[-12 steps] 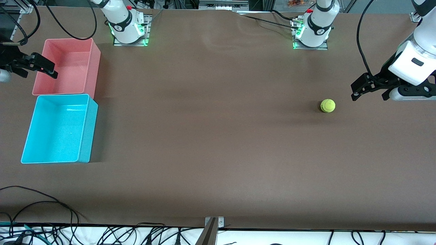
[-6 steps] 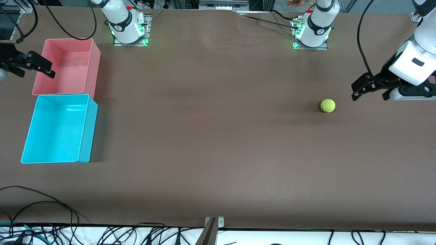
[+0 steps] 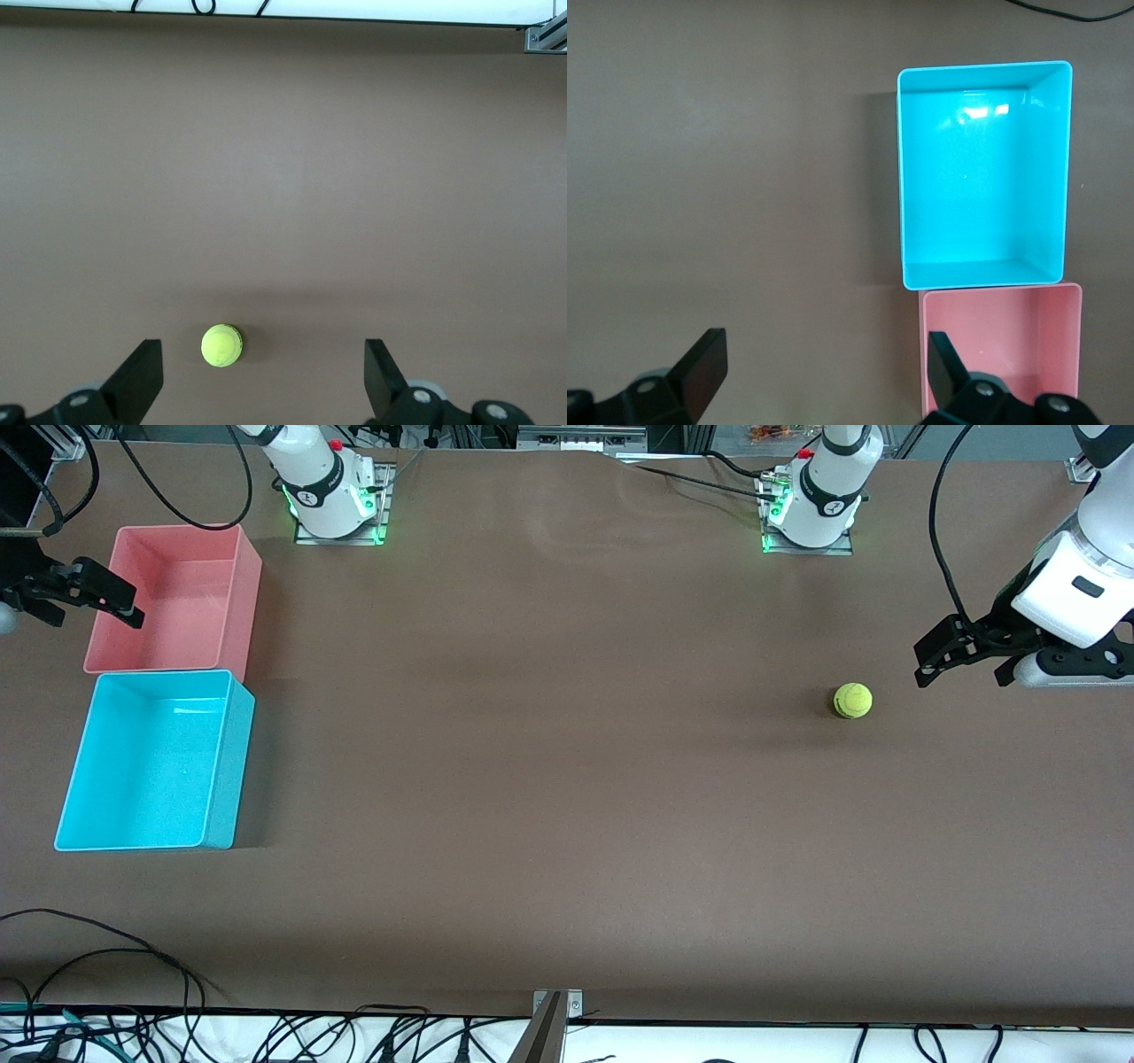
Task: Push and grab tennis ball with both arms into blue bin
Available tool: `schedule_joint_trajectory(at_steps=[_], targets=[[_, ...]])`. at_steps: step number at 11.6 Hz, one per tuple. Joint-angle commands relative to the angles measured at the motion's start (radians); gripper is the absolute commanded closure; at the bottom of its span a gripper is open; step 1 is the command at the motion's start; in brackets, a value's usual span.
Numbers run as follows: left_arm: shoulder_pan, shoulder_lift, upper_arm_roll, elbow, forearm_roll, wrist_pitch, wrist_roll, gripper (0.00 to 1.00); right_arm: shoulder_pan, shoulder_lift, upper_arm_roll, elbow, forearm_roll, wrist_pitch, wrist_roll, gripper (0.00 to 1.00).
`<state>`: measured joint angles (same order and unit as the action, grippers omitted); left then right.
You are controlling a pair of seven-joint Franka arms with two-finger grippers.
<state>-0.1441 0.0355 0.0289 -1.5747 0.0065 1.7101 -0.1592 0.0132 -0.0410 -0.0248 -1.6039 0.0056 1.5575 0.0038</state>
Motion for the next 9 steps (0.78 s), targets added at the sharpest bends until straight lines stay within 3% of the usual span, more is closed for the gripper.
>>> schedule_joint_trajectory(at_steps=[1,6,7,9], targets=[[0.003,0.007,0.005,0.027,0.006,-0.024,0.024,0.0,-0.01,0.013,0.005,0.035,0.007,-0.025,0.002,0.0],[0.005,0.007,0.005,0.027,0.006,-0.026,0.024,0.0,-0.015,0.01,-0.004,0.039,0.014,-0.011,-0.005,0.0],[0.005,0.007,0.005,0.027,0.006,-0.026,0.024,0.0,-0.004,0.009,0.012,0.094,0.002,-0.023,0.007,0.0],[0.005,0.007,0.003,0.028,0.006,-0.024,0.024,0.0,-0.015,0.015,0.003,0.105,0.016,-0.028,0.01,0.0]])
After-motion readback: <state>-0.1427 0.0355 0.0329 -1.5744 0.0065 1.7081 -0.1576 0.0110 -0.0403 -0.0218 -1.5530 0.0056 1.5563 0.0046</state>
